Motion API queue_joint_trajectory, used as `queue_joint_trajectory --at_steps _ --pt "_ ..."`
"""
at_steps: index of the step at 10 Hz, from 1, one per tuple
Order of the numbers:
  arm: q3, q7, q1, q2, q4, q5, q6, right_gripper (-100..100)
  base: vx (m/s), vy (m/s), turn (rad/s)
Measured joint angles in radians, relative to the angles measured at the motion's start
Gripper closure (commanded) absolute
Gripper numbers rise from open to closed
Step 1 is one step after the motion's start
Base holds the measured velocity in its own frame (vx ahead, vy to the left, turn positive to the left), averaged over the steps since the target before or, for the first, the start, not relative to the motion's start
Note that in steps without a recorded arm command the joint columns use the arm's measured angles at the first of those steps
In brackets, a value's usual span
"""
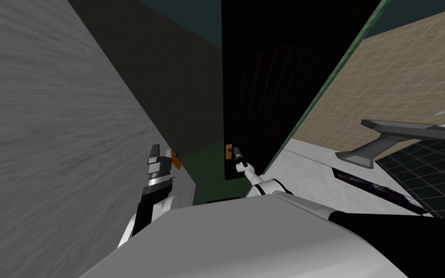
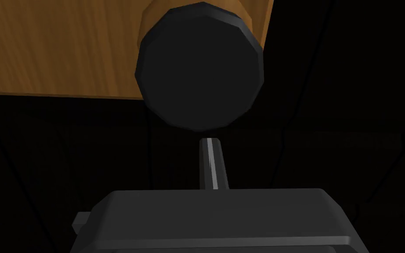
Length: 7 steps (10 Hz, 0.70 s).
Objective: Push the door open
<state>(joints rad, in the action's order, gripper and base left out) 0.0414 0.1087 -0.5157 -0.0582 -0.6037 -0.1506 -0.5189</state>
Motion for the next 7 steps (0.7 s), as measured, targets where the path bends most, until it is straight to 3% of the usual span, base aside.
queue_joint_trajectory --at_steps 2,4,6,7 --pt "0.004 0.013 0.0 -0.004 -0.003 -0.001 0.008 -100 -0.198 0.021 -0.065" --pt "0.005 0.023 0.0 0.007 -0.003 -0.001 0.015 -100 -0.231 0.063 -0.076" --pt "0.009 0.043 0.011 0.05 -0.021 -0.001 0.03 -100 -0.197 0.054 -0.046" --pt "0.011 0.047 0.003 0.065 -0.005 -0.002 0.025 -100 -0.132 0.031 -0.029"
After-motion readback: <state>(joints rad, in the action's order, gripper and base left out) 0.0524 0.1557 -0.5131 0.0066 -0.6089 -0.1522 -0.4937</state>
